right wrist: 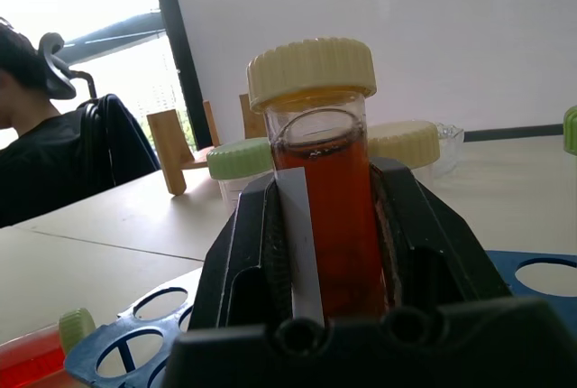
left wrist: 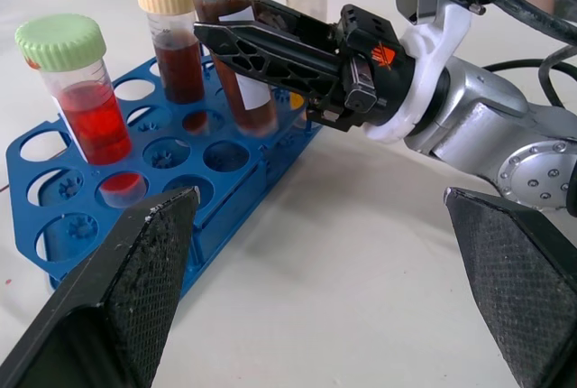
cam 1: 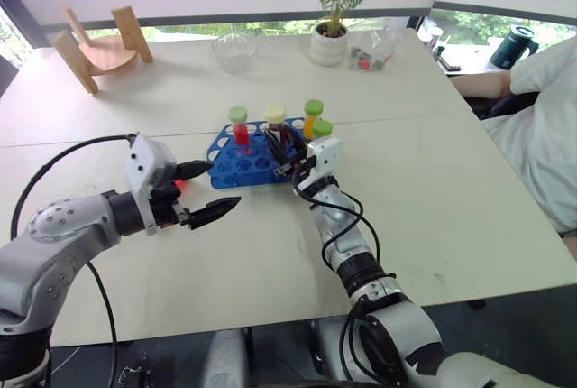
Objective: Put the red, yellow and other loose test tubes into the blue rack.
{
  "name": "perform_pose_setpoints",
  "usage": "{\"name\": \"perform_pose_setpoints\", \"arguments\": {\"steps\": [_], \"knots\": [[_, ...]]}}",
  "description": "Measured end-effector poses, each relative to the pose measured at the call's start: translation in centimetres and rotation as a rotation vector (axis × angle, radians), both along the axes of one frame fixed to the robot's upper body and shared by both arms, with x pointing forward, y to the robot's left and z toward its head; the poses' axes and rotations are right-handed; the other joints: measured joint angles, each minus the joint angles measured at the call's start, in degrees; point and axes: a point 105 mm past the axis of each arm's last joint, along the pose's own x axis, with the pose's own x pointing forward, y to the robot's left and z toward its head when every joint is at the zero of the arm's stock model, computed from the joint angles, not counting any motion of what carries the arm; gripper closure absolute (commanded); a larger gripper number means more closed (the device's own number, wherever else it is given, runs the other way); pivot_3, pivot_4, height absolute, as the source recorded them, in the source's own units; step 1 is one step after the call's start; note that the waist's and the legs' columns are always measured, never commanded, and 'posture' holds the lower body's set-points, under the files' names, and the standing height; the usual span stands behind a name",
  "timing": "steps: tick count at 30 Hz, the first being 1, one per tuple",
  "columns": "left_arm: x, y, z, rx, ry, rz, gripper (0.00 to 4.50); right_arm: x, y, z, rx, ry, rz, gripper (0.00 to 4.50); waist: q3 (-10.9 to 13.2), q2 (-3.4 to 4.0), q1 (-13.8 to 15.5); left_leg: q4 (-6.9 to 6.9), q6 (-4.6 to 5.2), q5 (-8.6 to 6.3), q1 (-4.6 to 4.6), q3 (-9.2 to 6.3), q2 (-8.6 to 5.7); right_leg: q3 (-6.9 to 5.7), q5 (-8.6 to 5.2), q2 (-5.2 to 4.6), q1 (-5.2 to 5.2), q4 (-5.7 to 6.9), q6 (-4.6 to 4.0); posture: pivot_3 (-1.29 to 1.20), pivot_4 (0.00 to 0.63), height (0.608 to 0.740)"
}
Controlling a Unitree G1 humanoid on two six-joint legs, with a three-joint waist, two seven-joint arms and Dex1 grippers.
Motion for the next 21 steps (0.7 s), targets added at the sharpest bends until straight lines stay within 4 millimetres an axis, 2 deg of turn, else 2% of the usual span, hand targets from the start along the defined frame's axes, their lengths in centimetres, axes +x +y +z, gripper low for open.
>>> {"name": "perform_pose_setpoints", "arguments": {"steps": [3, 4, 5, 9, 14, 17, 21], "knots": [[0.2, 0.2, -0.1, 0.01, -0.004, 0.022, 0.0, -0.7, -0.7, -1.9, -0.044, 0.047, 0.01, 0.66, 0.0, 0.01, 0.2, -0.04, 0.0, 0.0, -0.02, -0.02, 0.0, -0.02, 0.0, 0.0, 0.0, 0.0, 0.0, 0.0, 0.15, 0.74], [0.4, 0.5, -0.2, 0.031, -0.011, 0.047, 0.0, -1.1, -1.2, -2.5, -0.071, 0.061, 0.015, 0.25, 0.0, 0.02, 0.2, -0.04, 0.0, 0.0, -0.04, -0.02, -0.01, -0.02, 0.0, -0.01, -0.02, -0.01, -0.01, 0.0, 0.15, 0.74], [0.8, 1.0, -0.4, 0.051, -0.013, 0.075, 0.0, -1.4, -1.5, -2.7, -0.097, 0.064, 0.025, 0.05, 0.0, 0.02, 0.2, -0.03, 0.0, 0.0, -0.04, -0.02, -0.01, -0.02, 0.0, -0.02, -0.02, -0.01, 0.0, 0.0, 0.15, 0.74], [2.7, 3.0, -0.8, 0.154, -0.021, 0.204, 0.0, -2.9, -3.2, -1.9, -0.202, 0.075, 0.078, 0.05, 0.0, 0.01, 0.3, 0.02, 0.0, 0.0, -0.04, -0.03, -0.02, -0.01, 0.0, 0.0, -0.01, -0.01, 0.0, 0.0, 0.15, 0.74], [5.3, 5.8, 0.4, 0.277, 0.04, 0.339, 0.0, -6.6, -5.2, 1.1, -0.4, 0.093, 0.316, 0.05, 0.0, 0.01, 0.5, 0.07, 0.02, -0.01, -0.02, -0.03, -0.04, -0.03, -0.02, 0.01, 0.04, -0.03, 0.02, 0.0, 0.15, 0.74], [6.0, 7.5, -0.4, 0.377, 0.172, 0.379, 0.0, -8.8, -6.3, 2.8, -0.557, 0.066, 0.465, 0.05, 0.0, 0.0, 0.2, 0.03, 0.04, -0.02, 0.0, -0.03, -0.04, -0.03, -0.03, 0.06, 0.04, -0.03, 0.02, 0.0, 0.15, 0.74], [6.6, 8.0, -2.1, 0.442, 0.306, 0.342, 0.0, -10.0, -7.1, 4.8, -0.698, 0.014, 0.591, 0.05, 0.1, 0.0, 0.3, 0.01, 0.06, -0.03, -0.04, -0.03, -0.04, -0.03, -0.04, 0.09, -0.04, -0.03, 0.01, 0.0, 0.15, 0.74]]}}
